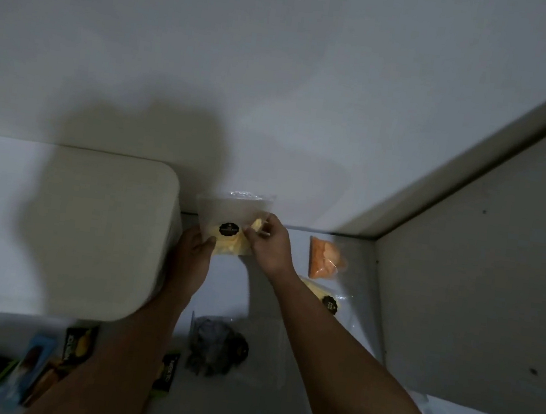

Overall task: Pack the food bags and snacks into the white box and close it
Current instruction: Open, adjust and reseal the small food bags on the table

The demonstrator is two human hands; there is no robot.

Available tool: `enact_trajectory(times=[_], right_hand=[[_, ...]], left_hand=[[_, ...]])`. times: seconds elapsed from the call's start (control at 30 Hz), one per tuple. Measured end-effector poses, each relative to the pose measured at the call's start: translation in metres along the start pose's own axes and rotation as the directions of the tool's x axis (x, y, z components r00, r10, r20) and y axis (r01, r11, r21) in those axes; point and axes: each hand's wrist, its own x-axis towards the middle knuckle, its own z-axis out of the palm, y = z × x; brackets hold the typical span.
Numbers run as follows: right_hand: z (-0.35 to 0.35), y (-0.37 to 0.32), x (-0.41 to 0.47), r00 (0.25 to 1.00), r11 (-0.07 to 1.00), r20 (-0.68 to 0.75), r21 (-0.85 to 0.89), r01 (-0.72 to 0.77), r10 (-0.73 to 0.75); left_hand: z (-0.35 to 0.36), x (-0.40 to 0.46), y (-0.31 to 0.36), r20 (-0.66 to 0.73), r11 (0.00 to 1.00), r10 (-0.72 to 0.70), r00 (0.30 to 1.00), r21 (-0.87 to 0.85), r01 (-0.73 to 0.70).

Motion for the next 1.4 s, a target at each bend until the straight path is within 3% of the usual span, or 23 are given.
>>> enact_trajectory(times=[0.1, 0.23, 0.43, 0.57, 0.67, 0.8, 0.9, 1.03, 1.13, 1.27, 1.4], right_hand=[[-0.010, -0.002, -0.012, 0.999, 0.999, 0.014, -0.004, -0.045, 0.045], [-0.029, 0.003, -0.042, 0.999, 0.999, -0.030, 0.020, -0.032, 0.033], [-0.061, 0.027, -0.112, 0.977, 0.984, -0.206, -0.177, 0.023, -0.060], [-0.074, 0.057, -0.153, 0.965, 0.875, -0.226, -0.430, -0.221, 0.132], [-0.074, 0.078, -0.176, 0.947, 0.810, -0.159, -0.490, -0.322, 0.280], [-0.066, 0.097, -0.193, 0.946, 0.853, -0.084, -0.411, -0.320, 0.314], [-0.061, 0.100, -0.200, 0.942, 0.894, -0.124, -0.299, -0.335, 0.312], [-0.059, 0.097, -0.211, 0.943, 0.948, -0.114, -0.020, -0.317, 0.313], [-0.061, 0.087, -0.220, 0.939, 0.937, -0.078, 0.134, -0.322, 0.334], [-0.057, 0.064, -0.243, 0.990, 0.991, -0.044, 0.022, -0.131, 0.132], [-0.042, 0.022, -0.281, 0.998, 0.991, 0.006, -0.122, 0.059, -0.058]], left_hand=[[0.004, -0.004, 0.000, 0.009, 0.994, -0.077, 0.997, -0.083, 0.077], [0.008, -0.027, 0.006, -0.022, 0.992, -0.125, 0.992, -0.036, 0.124], [0.012, -0.085, -0.012, -0.025, 0.948, -0.045, 0.999, 0.313, 0.051], [0.013, -0.125, -0.035, -0.029, 0.855, -0.062, 0.998, 0.515, 0.068], [0.014, -0.148, -0.051, -0.060, 0.779, -0.049, 0.997, 0.622, 0.076], [0.017, -0.165, -0.056, -0.001, 0.839, -0.124, 0.992, 0.534, 0.105], [0.017, -0.163, -0.067, 0.048, 0.856, -0.134, 0.990, 0.508, 0.091], [0.020, -0.141, -0.117, 0.097, 0.890, -0.094, 0.991, 0.453, 0.040], [0.007, -0.167, -0.091, 0.137, 0.915, -0.056, 0.989, 0.404, -0.004], [-0.015, -0.213, -0.046, 0.114, 0.942, 0.027, 0.993, 0.330, -0.064], [-0.039, -0.247, -0.017, 0.190, 0.994, -0.048, 0.981, 0.102, 0.028]])
